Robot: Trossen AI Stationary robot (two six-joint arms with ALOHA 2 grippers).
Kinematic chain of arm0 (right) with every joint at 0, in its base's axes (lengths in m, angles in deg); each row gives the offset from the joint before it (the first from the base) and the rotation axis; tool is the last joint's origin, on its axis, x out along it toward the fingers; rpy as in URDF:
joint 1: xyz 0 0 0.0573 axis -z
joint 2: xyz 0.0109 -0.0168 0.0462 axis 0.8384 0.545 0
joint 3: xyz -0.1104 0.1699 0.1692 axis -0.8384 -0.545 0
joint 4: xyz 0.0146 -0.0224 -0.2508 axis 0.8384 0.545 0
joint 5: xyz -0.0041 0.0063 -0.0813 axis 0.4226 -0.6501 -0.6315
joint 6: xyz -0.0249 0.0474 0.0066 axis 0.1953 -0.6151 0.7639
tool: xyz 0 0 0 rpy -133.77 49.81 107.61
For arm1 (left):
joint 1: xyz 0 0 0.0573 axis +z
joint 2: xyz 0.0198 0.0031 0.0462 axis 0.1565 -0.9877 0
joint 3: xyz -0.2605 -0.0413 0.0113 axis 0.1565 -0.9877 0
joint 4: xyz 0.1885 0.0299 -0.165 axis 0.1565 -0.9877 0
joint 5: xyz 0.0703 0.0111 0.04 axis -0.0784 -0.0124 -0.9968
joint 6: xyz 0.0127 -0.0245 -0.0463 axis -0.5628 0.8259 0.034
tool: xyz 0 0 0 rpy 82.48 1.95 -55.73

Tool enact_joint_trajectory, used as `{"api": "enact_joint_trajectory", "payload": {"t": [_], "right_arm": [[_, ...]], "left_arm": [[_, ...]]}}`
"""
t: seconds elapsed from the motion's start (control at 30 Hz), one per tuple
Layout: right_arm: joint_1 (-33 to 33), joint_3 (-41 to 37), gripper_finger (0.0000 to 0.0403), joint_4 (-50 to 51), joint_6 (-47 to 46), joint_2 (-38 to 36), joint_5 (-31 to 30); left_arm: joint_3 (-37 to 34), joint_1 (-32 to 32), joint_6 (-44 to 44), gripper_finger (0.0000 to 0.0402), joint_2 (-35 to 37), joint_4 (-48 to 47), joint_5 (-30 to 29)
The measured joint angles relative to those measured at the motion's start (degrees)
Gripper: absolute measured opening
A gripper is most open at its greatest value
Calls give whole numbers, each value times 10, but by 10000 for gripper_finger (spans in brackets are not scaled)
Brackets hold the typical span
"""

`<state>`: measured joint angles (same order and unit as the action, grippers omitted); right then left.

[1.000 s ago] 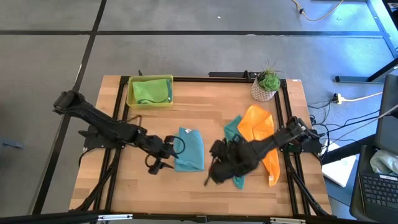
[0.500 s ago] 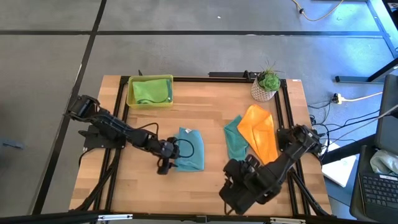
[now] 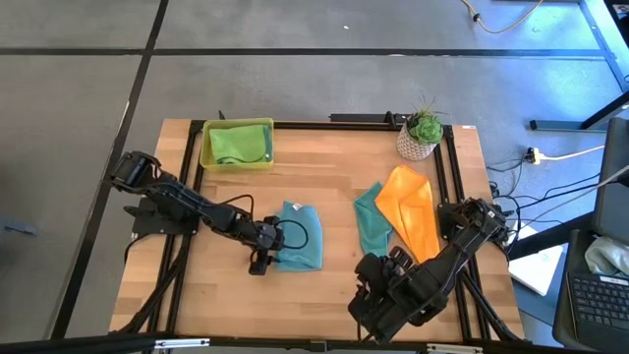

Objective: Fold microfiber towels
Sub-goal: Put the folded blue towel into the yellow bin

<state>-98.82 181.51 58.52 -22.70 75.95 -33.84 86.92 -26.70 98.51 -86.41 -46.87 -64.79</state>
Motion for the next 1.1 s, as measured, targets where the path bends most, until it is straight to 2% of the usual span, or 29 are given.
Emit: {"api": "enact_joint_trajectory", "payload": {"t": [0.2,0.3,0.8,1.1], "right_arm": [[0,0,242,0,1,0,0],[0,0,242,0,1,0,0],[0,0,242,0,5,0,-4],[0,0,216,0,34,0,-6]], "left_arm": [[0,1,15,217,0,-2,-23],[0,0,25,201,0,-1,-21],[12,0,61,8,2,-21,51],[114,0,70,1,5,-140,47]]}}
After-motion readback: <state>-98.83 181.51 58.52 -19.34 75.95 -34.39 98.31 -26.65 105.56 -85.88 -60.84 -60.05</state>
